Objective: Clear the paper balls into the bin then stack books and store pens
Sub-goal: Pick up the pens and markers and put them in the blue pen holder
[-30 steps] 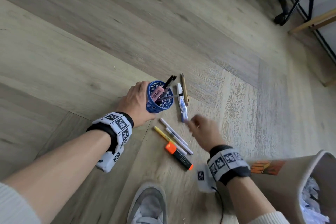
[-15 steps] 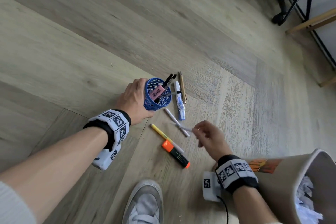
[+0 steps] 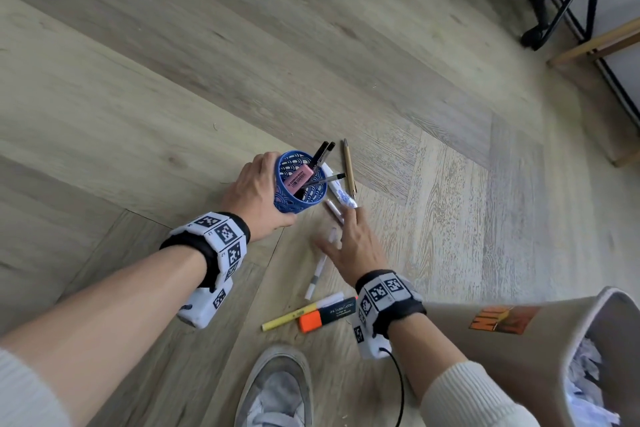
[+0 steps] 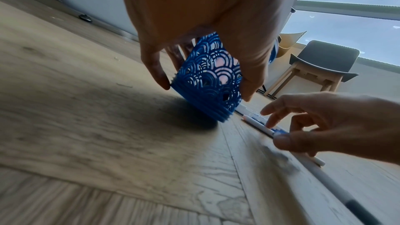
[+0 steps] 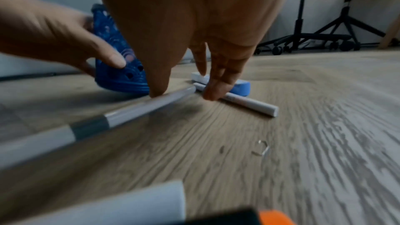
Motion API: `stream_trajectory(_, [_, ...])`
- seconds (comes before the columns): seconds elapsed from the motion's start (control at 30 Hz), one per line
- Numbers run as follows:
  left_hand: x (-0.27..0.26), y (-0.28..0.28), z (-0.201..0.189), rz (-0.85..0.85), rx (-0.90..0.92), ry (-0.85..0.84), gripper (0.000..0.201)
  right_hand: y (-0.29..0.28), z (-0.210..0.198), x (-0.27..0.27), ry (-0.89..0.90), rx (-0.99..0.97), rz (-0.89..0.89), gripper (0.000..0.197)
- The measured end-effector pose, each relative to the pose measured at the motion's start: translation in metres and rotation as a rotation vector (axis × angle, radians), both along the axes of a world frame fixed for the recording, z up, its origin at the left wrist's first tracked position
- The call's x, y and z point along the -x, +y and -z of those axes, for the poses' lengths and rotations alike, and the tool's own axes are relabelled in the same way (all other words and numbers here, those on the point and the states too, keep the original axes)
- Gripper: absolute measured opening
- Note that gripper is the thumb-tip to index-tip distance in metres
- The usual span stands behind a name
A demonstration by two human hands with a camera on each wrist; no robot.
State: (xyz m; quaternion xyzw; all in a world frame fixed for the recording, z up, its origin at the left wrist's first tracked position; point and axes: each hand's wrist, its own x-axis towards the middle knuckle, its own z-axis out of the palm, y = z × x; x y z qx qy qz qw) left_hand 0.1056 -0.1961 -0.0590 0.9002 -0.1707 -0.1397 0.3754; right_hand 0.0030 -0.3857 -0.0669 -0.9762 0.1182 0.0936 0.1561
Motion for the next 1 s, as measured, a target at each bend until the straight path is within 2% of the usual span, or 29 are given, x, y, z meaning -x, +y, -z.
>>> stream_trajectory(0.07, [-0.001, 0.000, -0.001, 0.001, -0.007, 0.012, 0.087, 0.003, 0.002, 0.002, 0.038, 0.077, 0.053, 0.065])
stream_trajectory(0.1, [-0.001, 0.000, -0.001, 0.001, -0.010, 0.014, 0.087, 0.003, 0.002, 0.003, 0.055, 0.084, 0.087, 0.064])
stream_trajectory(0.23, [-0.001, 0.000, 0.000, -0.001, -0.021, 0.010, 0.087, -0.002, 0.007, 0.007, 0.112, 0.066, 0.095, 0.026])
stream_trajectory(0.3, [0.000, 0.000, 0.000, -0.003, -0.022, 0.006, 0.087, -0.003, 0.004, 0.009, 0.139, 0.137, 0.048, 0.022])
stream_trajectory(0.37, [-0.001, 0.000, 0.000, 0.001, -0.018, 0.003, 0.087, -0.002, -0.001, 0.011, 0.085, 0.171, 0.045, 0.018])
stream_trajectory(0.43, [-0.002, 0.001, 0.001, 0.006, -0.004, 0.011, 0.086, 0.001, -0.008, 0.014, -0.003, 0.079, 0.111, 0.009])
stream_trajectory(0.5, [-0.003, 0.001, 0.003, 0.009, 0.011, 0.016, 0.085, 0.001, -0.009, 0.021, 0.007, 0.014, 0.130, 0.006])
stream_trajectory(0.53, [-0.004, 0.001, 0.003, 0.012, 0.011, 0.018, 0.085, 0.002, -0.011, 0.025, 0.066, 0.021, 0.102, 0.007])
stream_trajectory(0.63, [-0.004, 0.002, 0.005, 0.012, 0.015, 0.028, 0.085, 0.011, -0.010, 0.034, 0.410, 0.151, 0.053, 0.043])
stream_trajectory(0.7, [-0.005, 0.002, 0.006, 0.016, 0.025, 0.033, 0.086, 0.019, -0.004, 0.038, 0.492, 0.161, 0.099, 0.050])
stream_trajectory(0.77, [-0.005, 0.003, 0.006, 0.024, 0.033, 0.035, 0.085, 0.025, 0.002, 0.038, 0.447, 0.073, 0.178, 0.040])
stream_trajectory(0.83, [-0.006, 0.004, 0.006, 0.036, 0.041, 0.038, 0.085, 0.027, 0.000, 0.032, 0.311, -0.110, 0.318, 0.028])
stream_trajectory(0.93, [-0.009, 0.008, 0.008, 0.058, 0.042, 0.053, 0.090, 0.019, -0.025, 0.013, -0.062, -0.500, 0.520, 0.015])
stream_trajectory(1.0, [-0.011, 0.010, 0.010, 0.052, 0.042, 0.067, 0.091, 0.015, -0.052, -0.004, -0.304, -0.637, 0.497, 0.010])
